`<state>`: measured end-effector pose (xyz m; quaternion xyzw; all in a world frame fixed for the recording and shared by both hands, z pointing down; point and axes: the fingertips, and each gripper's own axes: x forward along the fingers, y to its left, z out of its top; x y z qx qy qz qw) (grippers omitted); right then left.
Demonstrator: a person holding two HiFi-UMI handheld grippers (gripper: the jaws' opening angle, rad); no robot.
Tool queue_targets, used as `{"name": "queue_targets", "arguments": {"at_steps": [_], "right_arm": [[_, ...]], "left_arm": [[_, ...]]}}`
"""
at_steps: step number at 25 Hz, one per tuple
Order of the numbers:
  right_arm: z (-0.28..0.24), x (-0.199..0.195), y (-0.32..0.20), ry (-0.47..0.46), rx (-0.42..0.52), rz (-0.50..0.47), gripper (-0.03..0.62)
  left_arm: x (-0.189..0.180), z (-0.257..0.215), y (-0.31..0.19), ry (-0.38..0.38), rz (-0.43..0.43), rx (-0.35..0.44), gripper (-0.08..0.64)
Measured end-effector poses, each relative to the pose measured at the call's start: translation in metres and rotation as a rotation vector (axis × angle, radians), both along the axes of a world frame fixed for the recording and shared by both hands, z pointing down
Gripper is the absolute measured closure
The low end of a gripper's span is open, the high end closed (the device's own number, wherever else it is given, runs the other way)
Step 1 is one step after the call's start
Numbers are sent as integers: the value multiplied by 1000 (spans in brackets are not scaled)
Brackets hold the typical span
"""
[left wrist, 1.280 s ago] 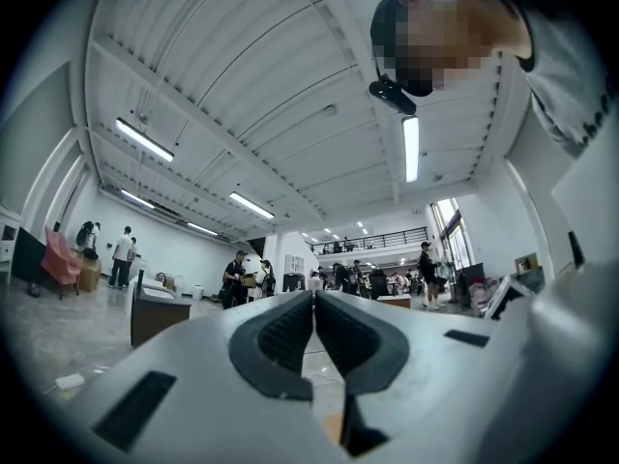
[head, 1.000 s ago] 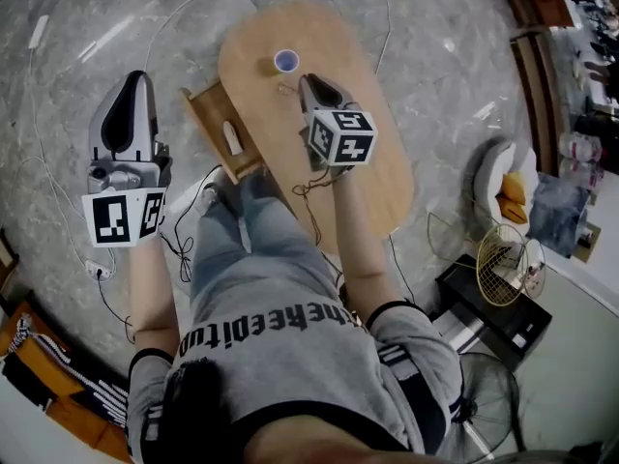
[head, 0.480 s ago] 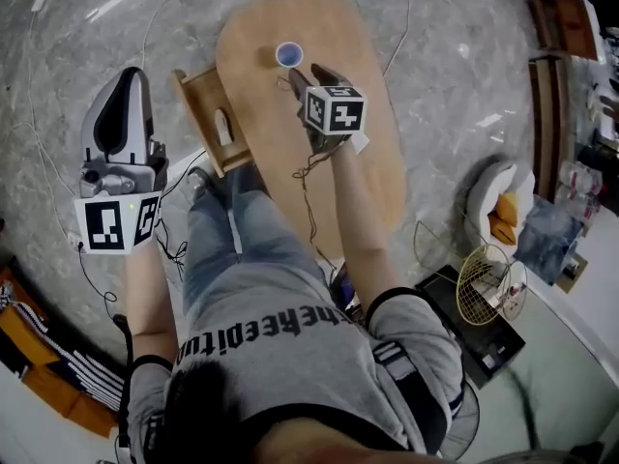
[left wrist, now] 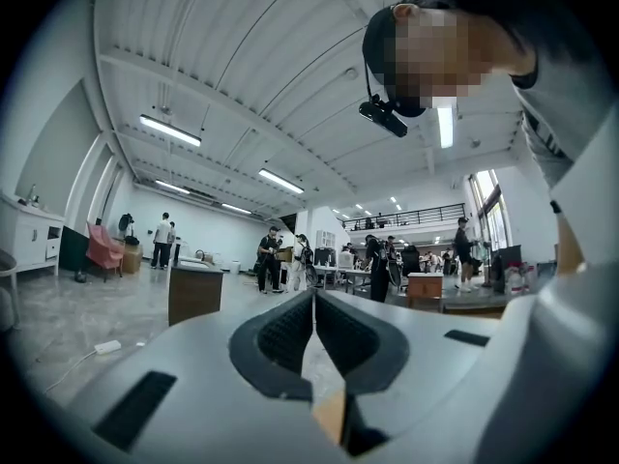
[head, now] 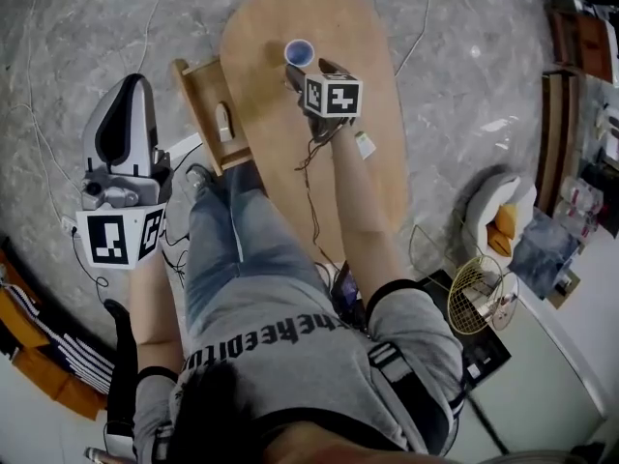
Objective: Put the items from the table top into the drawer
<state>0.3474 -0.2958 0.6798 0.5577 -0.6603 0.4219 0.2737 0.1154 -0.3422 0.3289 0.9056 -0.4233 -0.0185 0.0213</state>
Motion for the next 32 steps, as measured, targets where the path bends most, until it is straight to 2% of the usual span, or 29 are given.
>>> {"name": "queue_targets", "arguments": {"at_steps": [12, 18, 21, 26, 32], "right_arm": [[79, 14, -22, 39, -117, 21, 189], [103, 16, -28, 86, -155, 14, 187], [108, 20, -26, 125, -178, 16, 236], [97, 14, -26, 123, -137, 6, 262], [67, -8, -22, 53, -56, -24, 265]], "left_arm": [[-11, 44, -21, -33, -41, -62, 548], [-21, 61, -25, -53, -72, -91, 548], [-25, 66, -25, -62, -81, -102, 548], [-28, 64, -22, -59, -91, -97, 548], [-29, 55, -15, -40, -84, -81, 548]]}}
